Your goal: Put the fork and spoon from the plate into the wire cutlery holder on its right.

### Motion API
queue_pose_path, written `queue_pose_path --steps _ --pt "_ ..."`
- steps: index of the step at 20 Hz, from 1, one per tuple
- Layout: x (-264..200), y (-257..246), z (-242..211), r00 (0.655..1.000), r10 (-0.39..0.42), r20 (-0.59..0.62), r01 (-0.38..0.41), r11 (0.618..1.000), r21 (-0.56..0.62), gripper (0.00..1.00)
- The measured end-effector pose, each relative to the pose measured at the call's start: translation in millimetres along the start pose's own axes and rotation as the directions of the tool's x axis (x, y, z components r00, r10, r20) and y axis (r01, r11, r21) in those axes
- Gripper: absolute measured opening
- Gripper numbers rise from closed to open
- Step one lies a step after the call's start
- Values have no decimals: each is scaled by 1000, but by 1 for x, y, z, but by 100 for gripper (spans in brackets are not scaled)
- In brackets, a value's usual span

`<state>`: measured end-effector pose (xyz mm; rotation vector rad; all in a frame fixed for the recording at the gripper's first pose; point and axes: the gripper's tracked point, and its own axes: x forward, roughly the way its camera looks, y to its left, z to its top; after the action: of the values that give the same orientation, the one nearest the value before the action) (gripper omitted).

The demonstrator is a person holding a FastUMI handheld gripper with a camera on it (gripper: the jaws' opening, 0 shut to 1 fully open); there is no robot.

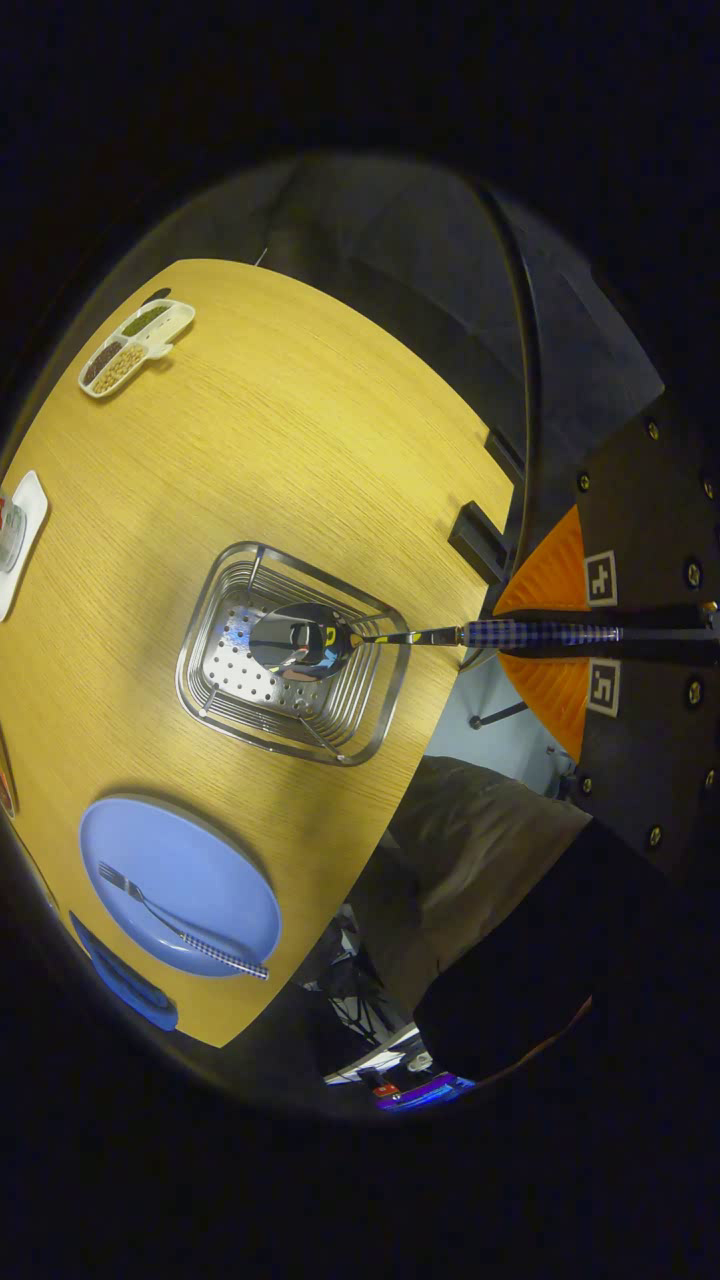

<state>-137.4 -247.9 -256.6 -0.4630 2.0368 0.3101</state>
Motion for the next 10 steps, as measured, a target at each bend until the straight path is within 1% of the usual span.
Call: queue_pose_path --steps 3,7,9,10 --pt "6 -3 12 999 -3 -35 3 1000 -22 5" --pt "11 -1 27 999 21 -33 -22 1000 -7 5" --pt "11 -1 29 999 31 -34 -31 999 -6 6" --pt "10 0 31 999 44 -27 -44 999 2 10"
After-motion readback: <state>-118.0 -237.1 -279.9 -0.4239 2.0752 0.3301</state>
